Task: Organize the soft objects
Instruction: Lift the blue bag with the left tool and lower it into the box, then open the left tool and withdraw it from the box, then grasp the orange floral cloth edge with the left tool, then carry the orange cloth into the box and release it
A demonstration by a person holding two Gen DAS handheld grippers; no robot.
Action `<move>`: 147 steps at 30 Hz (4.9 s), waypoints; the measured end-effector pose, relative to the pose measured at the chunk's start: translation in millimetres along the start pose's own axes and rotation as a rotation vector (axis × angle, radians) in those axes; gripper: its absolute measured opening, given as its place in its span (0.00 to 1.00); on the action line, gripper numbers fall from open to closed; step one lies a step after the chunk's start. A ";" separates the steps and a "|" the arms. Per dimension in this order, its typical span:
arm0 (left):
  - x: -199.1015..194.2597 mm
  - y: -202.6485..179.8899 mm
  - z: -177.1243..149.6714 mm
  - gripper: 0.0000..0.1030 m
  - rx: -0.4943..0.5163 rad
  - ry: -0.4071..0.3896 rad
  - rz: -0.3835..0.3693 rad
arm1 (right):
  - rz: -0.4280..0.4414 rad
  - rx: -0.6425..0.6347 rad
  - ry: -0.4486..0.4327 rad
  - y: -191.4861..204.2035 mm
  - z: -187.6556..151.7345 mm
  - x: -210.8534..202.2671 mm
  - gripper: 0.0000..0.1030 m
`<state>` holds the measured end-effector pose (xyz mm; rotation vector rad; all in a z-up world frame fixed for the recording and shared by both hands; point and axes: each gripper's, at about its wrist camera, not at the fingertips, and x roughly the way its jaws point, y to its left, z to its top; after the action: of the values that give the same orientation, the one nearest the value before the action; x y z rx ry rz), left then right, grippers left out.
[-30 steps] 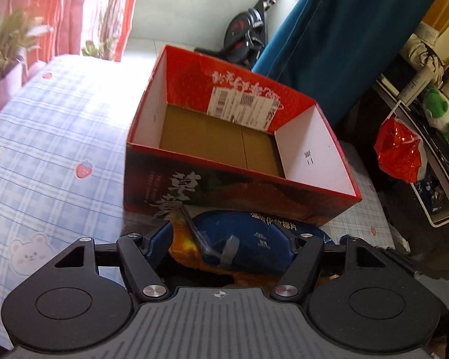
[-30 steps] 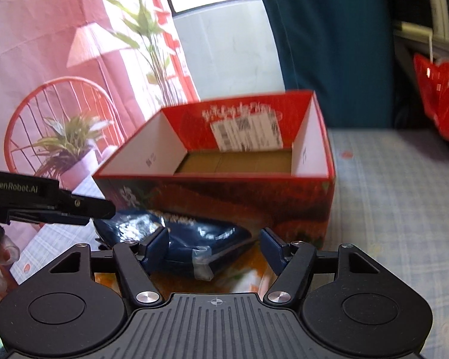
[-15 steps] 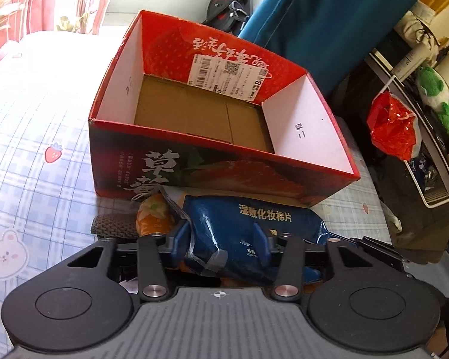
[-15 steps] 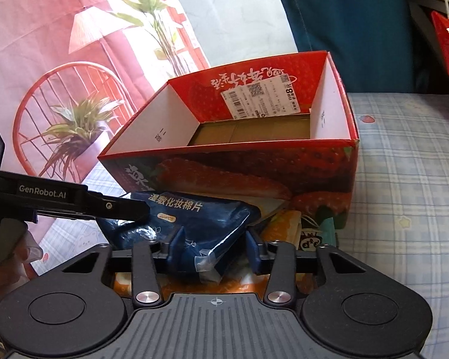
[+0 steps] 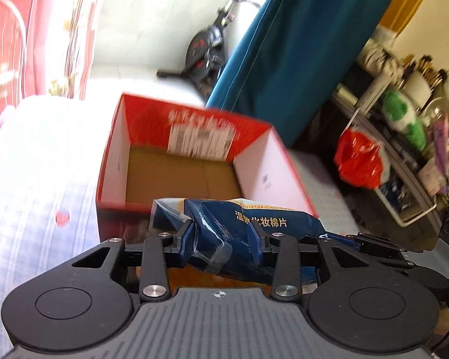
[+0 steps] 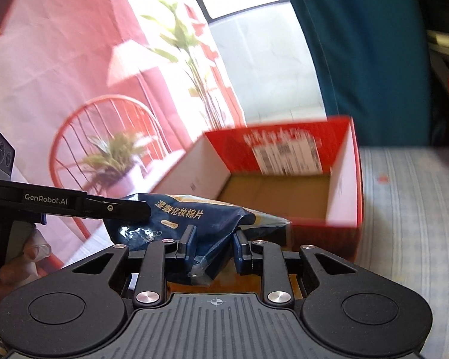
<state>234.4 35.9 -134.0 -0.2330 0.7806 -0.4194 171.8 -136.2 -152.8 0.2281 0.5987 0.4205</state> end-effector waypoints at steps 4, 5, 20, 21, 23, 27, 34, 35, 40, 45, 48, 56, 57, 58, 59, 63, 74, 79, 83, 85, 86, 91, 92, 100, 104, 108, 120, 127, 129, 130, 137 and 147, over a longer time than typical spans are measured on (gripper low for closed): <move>-16.6 -12.2 18.6 0.39 0.038 -0.094 -0.008 | 0.007 -0.056 -0.063 5.7 26.2 -12.3 0.22; -19.5 -14.8 23.9 0.39 0.045 -0.115 -0.010 | 0.009 -0.068 -0.077 5.7 33.5 -14.1 0.22; 90.4 21.9 93.3 0.42 -0.013 0.005 0.015 | -0.081 -0.165 0.014 -34.3 97.3 89.9 0.22; 99.6 25.1 93.2 0.42 -0.024 0.029 0.020 | -0.095 -0.172 0.033 -38.1 96.5 99.6 0.22; 114.1 28.5 92.6 0.42 -0.025 0.061 0.032 | -0.106 -0.170 0.063 -44.6 89.8 114.0 0.22; 135.8 33.9 90.5 0.42 -0.038 0.117 0.043 | -0.113 -0.128 0.121 -57.1 83.7 135.4 0.22; 156.2 41.0 71.6 0.42 -0.019 0.238 0.050 | -0.138 -0.077 0.242 -73.5 65.5 156.3 0.22; 156.3 42.8 68.3 0.42 -0.020 0.252 0.054 | -0.139 -0.073 0.261 -75.1 62.4 157.6 0.22; 160.2 47.2 59.9 0.45 -0.024 0.309 0.053 | -0.170 -0.073 0.331 -75.2 53.6 162.6 0.24; 160.8 48.2 50.7 0.59 -0.012 0.338 0.089 | -0.190 -0.070 0.366 -73.7 49.6 161.0 0.29; 156.6 46.7 52.3 0.64 -0.013 0.320 0.102 | -0.207 -0.072 0.381 -72.1 49.3 158.2 0.32; 103.0 30.3 45.3 0.64 0.064 0.177 0.136 | -0.175 -0.078 0.251 -51.4 51.4 108.8 0.32; 93.7 27.7 42.8 0.64 0.068 0.158 0.137 | -0.168 -0.078 0.229 -47.9 50.4 100.6 0.32; 85.0 25.6 39.7 0.64 0.071 0.141 0.135 | -0.161 -0.074 0.206 -44.5 48.9 91.9 0.32; 76.7 23.9 36.5 0.64 0.073 0.125 0.134 | -0.152 -0.068 0.184 -41.9 47.7 84.2 0.32; 46.4 19.0 19.0 0.64 0.076 0.075 0.131 | -0.117 -0.034 0.116 -33.5 36.9 53.2 0.32; 19.3 15.7 -40.3 0.68 0.044 0.074 0.188 | -0.128 -0.023 0.117 -19.2 -20.8 18.8 0.38; 22.3 13.2 -58.4 0.70 0.048 0.090 0.211 | -0.146 -0.031 0.155 -16.8 -47.1 22.3 0.38; 22.1 14.5 -67.7 0.86 0.044 0.088 0.224 | -0.142 0.003 0.174 -20.9 -58.2 25.1 0.40; 19.4 15.9 -70.6 0.95 0.033 0.066 0.220 | -0.142 0.010 0.177 -22.3 -60.9 26.4 0.44; 18.3 16.9 -70.9 0.95 0.026 0.055 0.212 | -0.144 0.012 0.178 -23.1 -61.4 27.1 0.45; 21.3 18.8 -67.6 0.99 0.014 0.052 0.217 | -0.147 0.028 0.189 -27.6 -61.5 31.0 0.51; 22.1 20.1 -67.4 1.00 0.010 0.052 0.218 | -0.145 0.035 0.193 -29.4 -61.0 32.9 0.52; 33.1 32.8 -64.5 0.87 -0.005 0.071 0.224 | -0.130 0.110 0.219 -40.9 -64.9 41.9 0.60; 42.7 40.7 -64.7 0.66 -0.022 0.103 0.196 | -0.117 0.120 0.221 -42.0 -65.4 44.6 0.59; 50.4 50.9 -64.9 0.55 -0.065 0.123 0.160 | -0.117 0.094 0.220 -38.6 -63.9 46.0 0.54; 75.9 66.5 -64.8 0.52 -0.154 0.169 0.098 | -0.113 0.070 0.208 -36.8 -59.6 47.7 0.44; 68.9 60.0 -64.6 0.24 -0.115 0.133 0.076 | -0.083 0.159 0.218 -47.4 -61.9 51.9 0.48; 63.2 60.2 -66.2 0.22 -0.112 0.122 0.062 | -0.072 0.190 0.214 -51.6 -62.1 50.7 0.47; 61.2 59.4 -66.0 0.22 -0.105 0.115 0.060 | -0.074 0.191 0.214 -51.7 -61.8 50.0 0.42; 40.0 44.7 -56.9 0.21 -0.047 0.051 0.067 | -0.062 0.077 0.165 -34.7 -48.6 33.4 0.13; -1.0 20.9 -30.7 0.21 0.055 -0.084 0.060 | -0.005 -0.047 0.061 -10.9 -8.1 2.3 0.11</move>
<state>217.4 53.6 -162.0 -0.1744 0.6910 -0.3718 172.3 -144.2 -164.1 0.1696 0.6487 0.4376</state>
